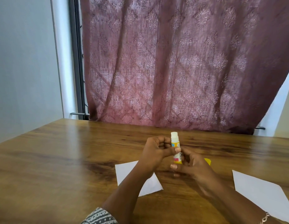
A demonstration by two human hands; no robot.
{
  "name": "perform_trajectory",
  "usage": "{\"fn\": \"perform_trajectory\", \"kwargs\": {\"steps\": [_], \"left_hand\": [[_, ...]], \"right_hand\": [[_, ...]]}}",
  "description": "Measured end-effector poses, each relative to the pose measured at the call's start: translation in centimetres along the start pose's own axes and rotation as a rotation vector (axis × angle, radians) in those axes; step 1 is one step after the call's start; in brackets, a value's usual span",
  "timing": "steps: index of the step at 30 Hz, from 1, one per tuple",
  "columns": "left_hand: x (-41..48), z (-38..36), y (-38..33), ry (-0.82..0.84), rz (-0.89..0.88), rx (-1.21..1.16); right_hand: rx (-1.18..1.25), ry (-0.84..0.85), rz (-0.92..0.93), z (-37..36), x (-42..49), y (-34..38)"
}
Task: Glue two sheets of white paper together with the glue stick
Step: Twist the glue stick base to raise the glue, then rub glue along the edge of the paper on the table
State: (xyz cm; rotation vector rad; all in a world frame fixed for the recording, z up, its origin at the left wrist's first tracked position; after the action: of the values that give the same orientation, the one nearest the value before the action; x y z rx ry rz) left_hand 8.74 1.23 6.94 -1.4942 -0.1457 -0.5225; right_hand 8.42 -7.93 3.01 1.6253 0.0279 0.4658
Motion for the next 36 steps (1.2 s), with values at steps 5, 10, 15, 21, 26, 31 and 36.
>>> {"fn": "perform_trajectory", "kwargs": {"steps": [5, 10, 15, 21, 26, 31, 36], "left_hand": [[-0.1, -0.3, -0.1, 0.045, -0.001, 0.012], [-0.1, 0.0, -0.1, 0.057, 0.008, -0.002], [-0.1, -0.3, 0.7, 0.04, 0.049, -0.002], [-0.7, 2.3, -0.4, 0.079, 0.005, 0.2], [-1.1, 12.7, 0.1, -0.197, 0.008, 0.794], [-2.4, 15.1, 4.4, -0.047, 0.339, 1.116], [-2.6, 14.1, 6.7, 0.095, 0.515, 1.296]], "right_hand": [[0.107, 0.031, 0.007, 0.1, -0.1, 0.2], [0.204, 0.081, -0.04, -0.6, -0.4, 0.1], [0.029, -0.004, 0.033, -0.8, -0.8, 0.8], [-0.132, -0.068, 0.06, -1.0, -0.7, 0.4], [-0.244, 0.013, 0.067, -2.5, -0.7, 0.4], [-0.355, 0.131, -0.028, -4.5, -0.7, -0.9], [-0.354, 0.167, -0.066, -4.7, -0.6, -1.5]]}}
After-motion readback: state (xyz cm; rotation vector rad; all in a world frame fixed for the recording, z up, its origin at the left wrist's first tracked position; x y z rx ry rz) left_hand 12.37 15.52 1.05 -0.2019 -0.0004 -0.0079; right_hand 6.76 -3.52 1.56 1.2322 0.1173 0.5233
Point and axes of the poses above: each hand's wrist, its own x-axis towards the middle knuckle, its own z-axis out of the back of the hand, y = z × x, the point moved 10 cm from there along x, towards the middle knuckle, and after that the axes turned 5 degrees about x, right-handed, at the moved point
